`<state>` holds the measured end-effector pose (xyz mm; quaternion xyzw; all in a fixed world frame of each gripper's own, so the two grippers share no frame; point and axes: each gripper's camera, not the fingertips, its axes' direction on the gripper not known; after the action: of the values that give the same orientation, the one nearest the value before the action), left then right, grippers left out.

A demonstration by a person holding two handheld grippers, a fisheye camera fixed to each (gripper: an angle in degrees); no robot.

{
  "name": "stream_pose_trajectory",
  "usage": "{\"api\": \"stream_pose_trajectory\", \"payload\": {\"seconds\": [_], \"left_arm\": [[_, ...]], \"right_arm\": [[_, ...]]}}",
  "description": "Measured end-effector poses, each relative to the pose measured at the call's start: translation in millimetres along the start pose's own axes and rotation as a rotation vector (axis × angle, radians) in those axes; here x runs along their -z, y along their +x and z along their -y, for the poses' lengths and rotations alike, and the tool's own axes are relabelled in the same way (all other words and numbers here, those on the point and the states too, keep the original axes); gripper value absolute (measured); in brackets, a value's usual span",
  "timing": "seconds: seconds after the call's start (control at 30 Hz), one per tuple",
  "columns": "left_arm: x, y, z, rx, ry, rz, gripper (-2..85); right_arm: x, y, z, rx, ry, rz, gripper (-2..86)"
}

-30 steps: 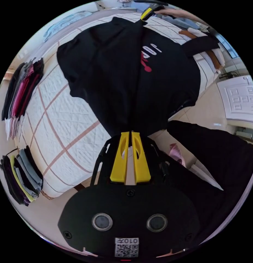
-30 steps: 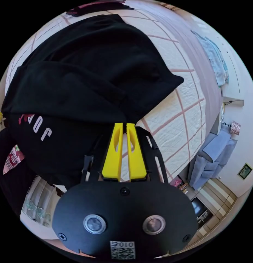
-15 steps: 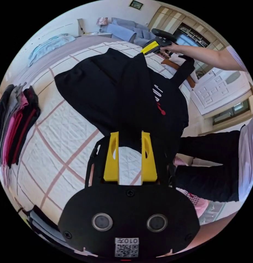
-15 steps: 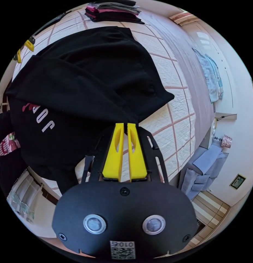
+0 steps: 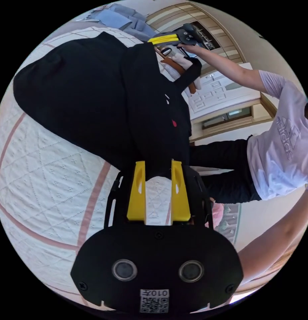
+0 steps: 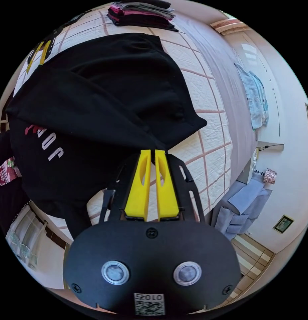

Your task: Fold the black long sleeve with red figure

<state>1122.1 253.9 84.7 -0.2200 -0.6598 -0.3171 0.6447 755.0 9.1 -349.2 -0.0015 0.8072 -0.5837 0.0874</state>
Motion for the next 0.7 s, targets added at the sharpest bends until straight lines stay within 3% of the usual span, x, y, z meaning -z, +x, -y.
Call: {"api": "stream_pose_trajectory", "payload": {"seconds": [0.07,0.27,0.37,0.43,0.47,0.53,0.6,0.7], "left_arm": [[-6,-1,0,-0.006,-0.066,-0.030,7.3],[0,10,5,-0.024,-0.259,0.158,1.7],[7,5,-3,0.014,-0.212,0.089,1.9],[4,0,-7,0.031,-0.189,0.094,2.9],[-1,-4,-9,0.048,-0.183,0.109,4.0],[-8,-9,-8,0.091,-0.152,0.077,5.7],[-9,1,-8,0.139,-0.081,0.126,8.1],[-12,45,-11,0.186,0.006,0.334,11.2]], "right_arm": [[6,4,2,0.001,0.011,0.007,4.1],[46,6,17,0.088,0.094,-0.110,3.9],[71,10,10,0.067,0.180,-0.176,3.7],[61,11,1,0.032,0.220,-0.103,3.3],[52,10,1,0.029,0.200,-0.081,3.2],[-2,8,5,-0.010,-0.069,-0.052,2.9],[-26,14,0,-0.064,-0.204,-0.037,2.8],[-14,51,-28,-0.340,-0.141,0.030,2.5]]}}
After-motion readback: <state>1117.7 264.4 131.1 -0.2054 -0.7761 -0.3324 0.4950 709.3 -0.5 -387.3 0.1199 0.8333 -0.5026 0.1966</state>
